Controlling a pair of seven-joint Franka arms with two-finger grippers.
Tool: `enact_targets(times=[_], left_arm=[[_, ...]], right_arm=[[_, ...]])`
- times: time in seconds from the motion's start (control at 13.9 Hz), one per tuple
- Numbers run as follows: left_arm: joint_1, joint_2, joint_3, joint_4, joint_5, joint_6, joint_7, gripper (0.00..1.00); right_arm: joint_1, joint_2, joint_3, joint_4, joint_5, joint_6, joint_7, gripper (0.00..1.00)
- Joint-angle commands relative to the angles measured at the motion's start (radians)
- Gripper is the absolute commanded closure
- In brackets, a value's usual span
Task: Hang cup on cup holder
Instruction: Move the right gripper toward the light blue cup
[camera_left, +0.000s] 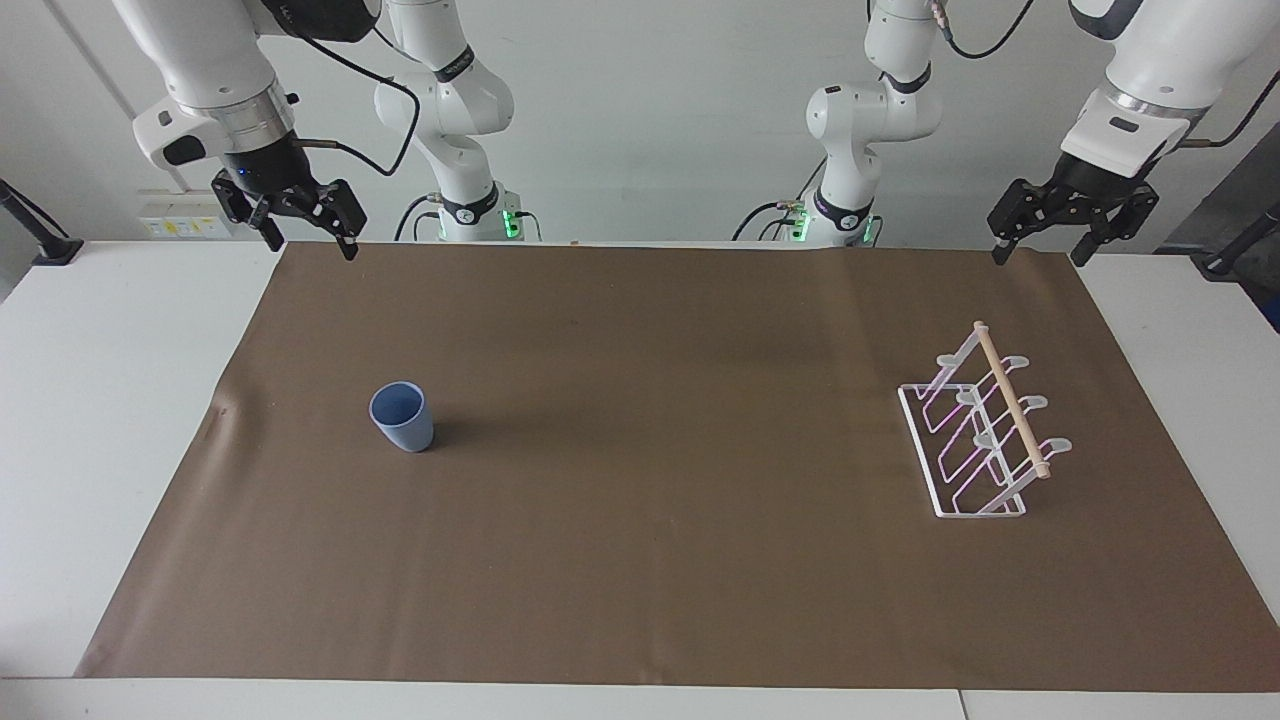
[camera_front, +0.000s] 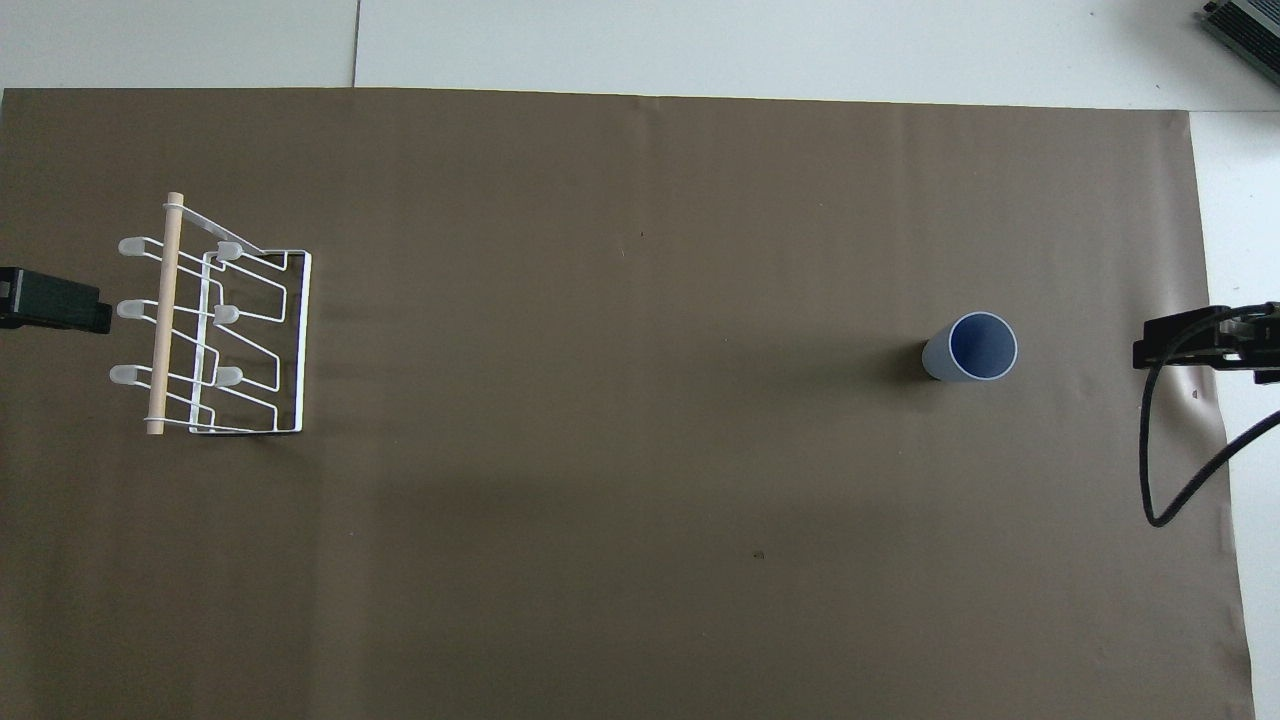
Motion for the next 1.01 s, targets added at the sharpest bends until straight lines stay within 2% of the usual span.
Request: enact_targets(times=[0.0, 0.36, 0.72, 0.94], left_arm=[[0.013, -0.020, -0.006, -0.017, -0.003, 0.000, 0.006, 0.00], [0.014, -0.020, -0.006, -0.017, -0.003, 0.000, 0.009, 0.00], [0.014, -0.021, -0.006, -0.017, -0.003, -0.012, 0.009, 0.00], [0.014, -0.021, -0.006, -0.017, -0.003, -0.012, 0.009, 0.00]], right_arm=[[-0.006, -0.010, 0.007, -0.036, 0.007, 0.059, -0.006, 0.00], [-0.012, 0.077, 0.007, -0.036, 0.010, 0.174, -0.109, 0.00], [-0.018, 0.226, 0.007, -0.037, 0.012, 0.295, -0.201, 0.00], [-0.015, 0.243, 0.007, -0.153, 0.030, 0.418, -0.288, 0.00]])
